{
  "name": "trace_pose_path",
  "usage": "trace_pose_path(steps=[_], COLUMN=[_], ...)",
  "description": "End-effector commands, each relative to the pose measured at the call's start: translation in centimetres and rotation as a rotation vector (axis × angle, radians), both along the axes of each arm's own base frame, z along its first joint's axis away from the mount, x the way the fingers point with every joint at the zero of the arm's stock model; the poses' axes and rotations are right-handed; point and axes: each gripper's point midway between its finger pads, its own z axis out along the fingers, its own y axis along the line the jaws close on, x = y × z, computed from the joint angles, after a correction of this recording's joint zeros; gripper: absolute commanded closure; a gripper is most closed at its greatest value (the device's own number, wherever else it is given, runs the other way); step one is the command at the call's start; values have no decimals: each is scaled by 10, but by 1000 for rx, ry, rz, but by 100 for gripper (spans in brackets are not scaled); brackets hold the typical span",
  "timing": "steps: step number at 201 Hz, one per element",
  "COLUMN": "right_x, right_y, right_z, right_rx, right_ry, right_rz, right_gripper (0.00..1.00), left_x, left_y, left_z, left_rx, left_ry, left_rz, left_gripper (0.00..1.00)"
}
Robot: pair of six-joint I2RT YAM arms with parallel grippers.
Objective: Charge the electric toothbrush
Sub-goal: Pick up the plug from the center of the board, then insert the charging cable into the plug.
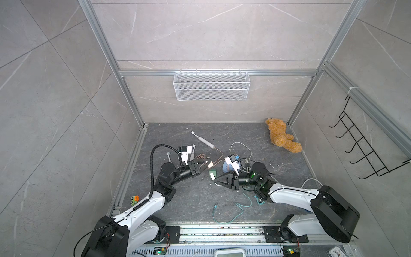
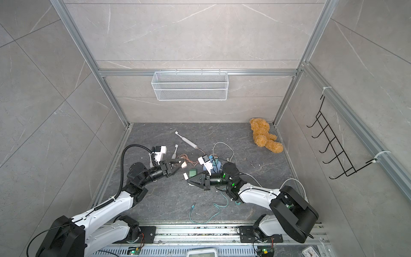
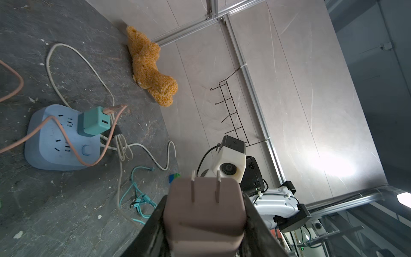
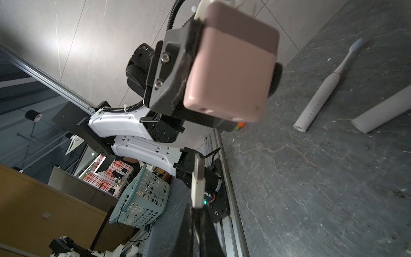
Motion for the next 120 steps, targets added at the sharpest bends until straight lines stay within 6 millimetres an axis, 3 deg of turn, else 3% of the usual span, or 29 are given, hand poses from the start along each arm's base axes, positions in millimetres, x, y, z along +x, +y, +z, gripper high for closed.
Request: trace_pose_path(steps=[1, 39, 120], right_x=[2, 0, 13], right_y=[-5, -7, -4], right_z=[22, 36, 27], right_rx=[49, 93, 57], right_ry=[-45, -68, -49], right_rz=[5, 17, -22], right_gripper=[100, 100, 100], left_x=[-11, -14, -14], left_y=[-1, -4, -4], left_z=[17, 13, 10], left_rx=[-53, -50, -78], left_ry=[-72, -67, -55], left_rz=[-58, -86, -91], left_gripper=[100, 100, 100])
